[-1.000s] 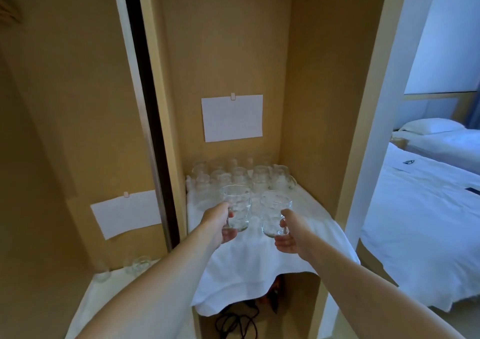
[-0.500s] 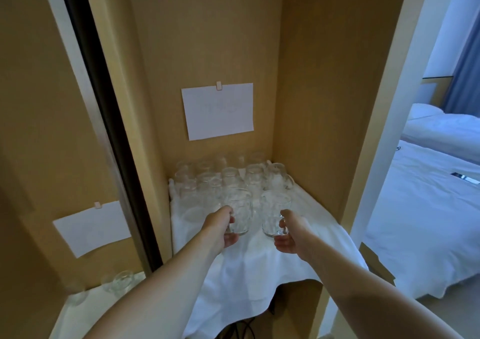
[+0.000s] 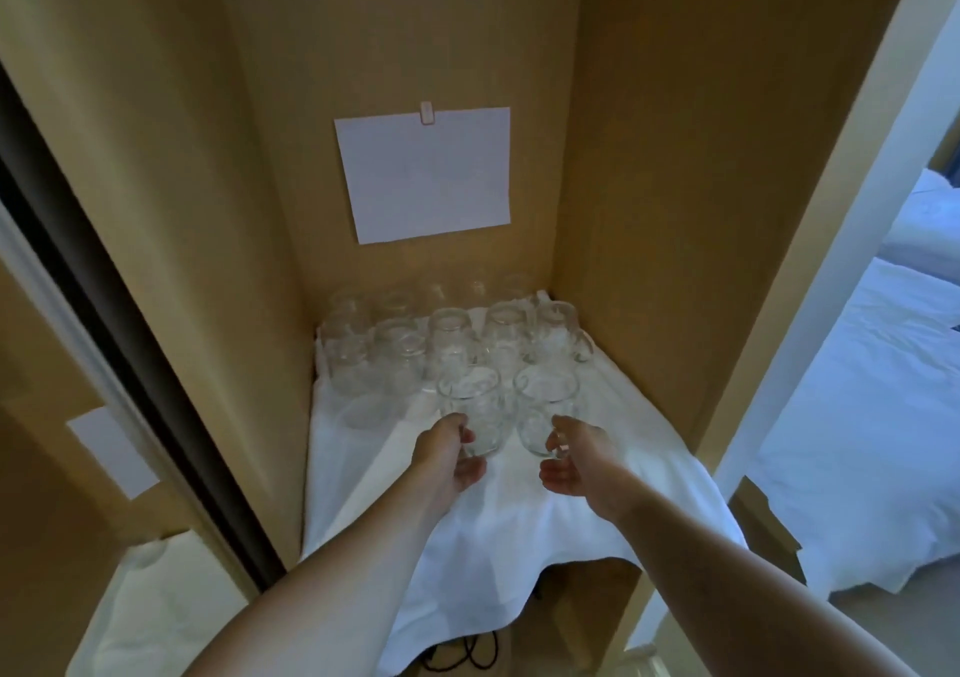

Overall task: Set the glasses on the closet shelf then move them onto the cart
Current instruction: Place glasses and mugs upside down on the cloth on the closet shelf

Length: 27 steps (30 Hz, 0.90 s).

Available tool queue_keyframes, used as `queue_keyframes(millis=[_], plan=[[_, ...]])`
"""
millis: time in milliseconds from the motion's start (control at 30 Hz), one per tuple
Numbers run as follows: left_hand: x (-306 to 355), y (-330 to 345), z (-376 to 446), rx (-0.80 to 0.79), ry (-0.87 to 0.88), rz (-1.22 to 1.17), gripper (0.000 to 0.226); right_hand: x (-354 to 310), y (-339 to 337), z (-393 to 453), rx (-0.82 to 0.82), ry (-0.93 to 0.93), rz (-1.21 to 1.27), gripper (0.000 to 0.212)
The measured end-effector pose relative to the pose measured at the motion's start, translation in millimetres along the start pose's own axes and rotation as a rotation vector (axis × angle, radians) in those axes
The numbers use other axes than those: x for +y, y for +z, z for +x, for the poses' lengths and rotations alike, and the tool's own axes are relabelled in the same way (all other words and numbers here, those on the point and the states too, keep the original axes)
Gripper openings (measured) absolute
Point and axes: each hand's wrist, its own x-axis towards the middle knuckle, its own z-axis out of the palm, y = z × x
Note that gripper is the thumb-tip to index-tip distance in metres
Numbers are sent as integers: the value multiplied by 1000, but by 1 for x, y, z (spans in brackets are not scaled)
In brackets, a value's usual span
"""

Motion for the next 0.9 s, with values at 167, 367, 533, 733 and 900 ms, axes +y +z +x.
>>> queue_keyframes(millis=[167,367,533,733,900], plan=[[-11,18,20,-17,-15,-39,30,-8,-6,28,-100,-14,-25,38],[-7,24,25,-29,-29,153,31,-14,-15,42,-241,-50,-133,47],[-6,7,40,104,161,258,65,-6,-35,69,-122,-242,-148,56],[-11,3,48,56,216,141,52,-14,-40,91,-116,-284,-58,19],[3,16,46,14,318,286,82,-22,-31,96,-292,-375,-223,46]])
